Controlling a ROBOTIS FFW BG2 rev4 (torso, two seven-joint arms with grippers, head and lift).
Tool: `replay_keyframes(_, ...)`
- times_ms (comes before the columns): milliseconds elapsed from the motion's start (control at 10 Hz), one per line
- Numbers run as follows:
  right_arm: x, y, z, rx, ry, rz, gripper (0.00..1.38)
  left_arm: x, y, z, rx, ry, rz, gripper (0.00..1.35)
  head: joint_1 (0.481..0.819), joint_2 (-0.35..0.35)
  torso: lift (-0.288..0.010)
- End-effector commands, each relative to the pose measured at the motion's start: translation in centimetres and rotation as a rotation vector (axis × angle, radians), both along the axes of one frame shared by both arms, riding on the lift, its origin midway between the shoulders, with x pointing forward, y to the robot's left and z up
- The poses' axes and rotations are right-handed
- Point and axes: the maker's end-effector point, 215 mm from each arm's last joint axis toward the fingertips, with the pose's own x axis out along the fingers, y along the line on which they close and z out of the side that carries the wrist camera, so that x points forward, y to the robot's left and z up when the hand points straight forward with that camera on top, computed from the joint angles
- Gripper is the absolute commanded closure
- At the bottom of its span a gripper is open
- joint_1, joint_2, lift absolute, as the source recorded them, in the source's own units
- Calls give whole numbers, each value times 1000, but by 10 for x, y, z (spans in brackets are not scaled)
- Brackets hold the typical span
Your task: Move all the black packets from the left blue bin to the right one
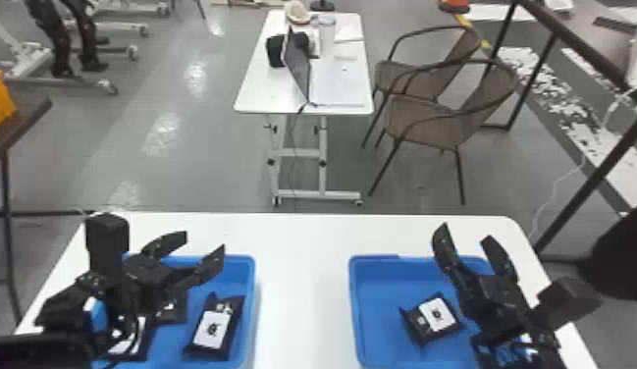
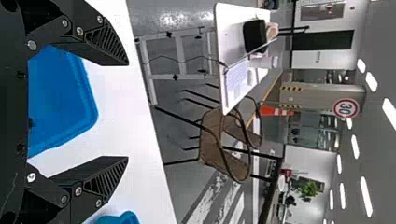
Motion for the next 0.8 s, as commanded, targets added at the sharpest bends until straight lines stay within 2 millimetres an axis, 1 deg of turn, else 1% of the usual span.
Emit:
replay_keyframes(0, 1, -1, 45, 9, -85, -4, 190, -23, 12, -31, 0, 98, 42, 334, 695, -17, 0)
replay_keyframes(100, -1, -2, 55, 34, -105, -5, 191, -34, 26, -40, 46, 133, 89, 334, 695, -14, 0)
replay_keyframes(200, -2, -1, 60, 48, -113, -4, 191, -47, 52, -51, 98, 181, 132, 334, 695, -3, 0)
replay_keyframes(300, -2, 1, 62, 73, -115, -2, 191, -58, 76, -60, 139, 209, 170, 334, 695, 19, 0)
replay_keyframes(400, 0, 5, 64, 80, -120, 9, 190, -67, 105, -66, 186, 231, 214, 334, 695, 51, 0)
replay_keyframes(500, 0, 8, 62, 88, -110, 19, 191, -76, 124, -76, 190, 263, 252, 334, 695, 91, 0)
replay_keyframes(600, 0, 10, 59, 96, -102, 26, 191, -82, 135, -83, 201, 288, 283, 334, 695, 109, 0)
replay_keyframes(700, 0, 12, 56, 99, -95, 31, 191, -86, 141, -89, 201, 309, 314, 334, 695, 138, 0)
